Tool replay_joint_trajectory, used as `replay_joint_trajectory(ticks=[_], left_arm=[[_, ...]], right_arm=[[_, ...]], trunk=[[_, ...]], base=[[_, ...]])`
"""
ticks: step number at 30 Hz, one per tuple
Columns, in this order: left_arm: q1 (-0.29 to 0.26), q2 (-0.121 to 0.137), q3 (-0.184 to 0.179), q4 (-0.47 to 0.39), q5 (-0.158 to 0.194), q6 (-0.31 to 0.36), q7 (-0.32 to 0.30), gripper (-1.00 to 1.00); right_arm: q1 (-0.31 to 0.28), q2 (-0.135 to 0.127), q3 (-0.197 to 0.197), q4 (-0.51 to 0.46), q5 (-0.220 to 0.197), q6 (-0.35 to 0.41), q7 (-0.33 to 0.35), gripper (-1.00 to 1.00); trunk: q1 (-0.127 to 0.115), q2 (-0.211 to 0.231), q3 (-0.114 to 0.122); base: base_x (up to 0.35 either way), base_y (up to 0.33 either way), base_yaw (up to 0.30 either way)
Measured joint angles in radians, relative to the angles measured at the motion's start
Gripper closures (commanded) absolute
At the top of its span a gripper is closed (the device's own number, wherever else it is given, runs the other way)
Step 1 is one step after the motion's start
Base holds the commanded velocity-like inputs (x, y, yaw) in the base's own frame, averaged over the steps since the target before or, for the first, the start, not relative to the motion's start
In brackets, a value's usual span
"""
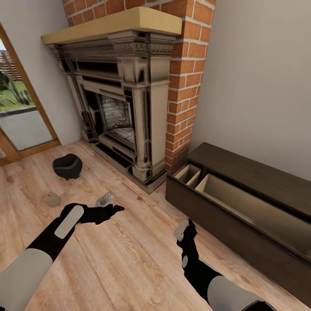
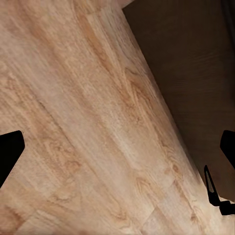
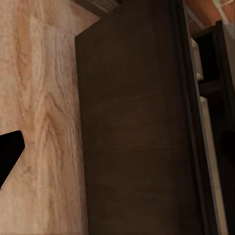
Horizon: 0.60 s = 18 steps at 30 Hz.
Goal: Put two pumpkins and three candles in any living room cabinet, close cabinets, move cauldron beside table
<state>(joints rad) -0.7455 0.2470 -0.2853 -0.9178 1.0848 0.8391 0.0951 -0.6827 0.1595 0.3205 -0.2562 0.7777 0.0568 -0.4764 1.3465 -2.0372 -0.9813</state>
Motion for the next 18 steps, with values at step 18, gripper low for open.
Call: replay_joint_trajectory(ticks=[18], left_arm=[[0.0,-0.001,0.0,0.002,0.0,-0.014,0.0,-1.0]], right_arm=[[0.0,0.0,0.0,-0.003,-0.001,-0.001,-0.001,-1.0]], trunk=[[0.0,0.0,0.021]], base=[[0.0,0.0,0.208]])
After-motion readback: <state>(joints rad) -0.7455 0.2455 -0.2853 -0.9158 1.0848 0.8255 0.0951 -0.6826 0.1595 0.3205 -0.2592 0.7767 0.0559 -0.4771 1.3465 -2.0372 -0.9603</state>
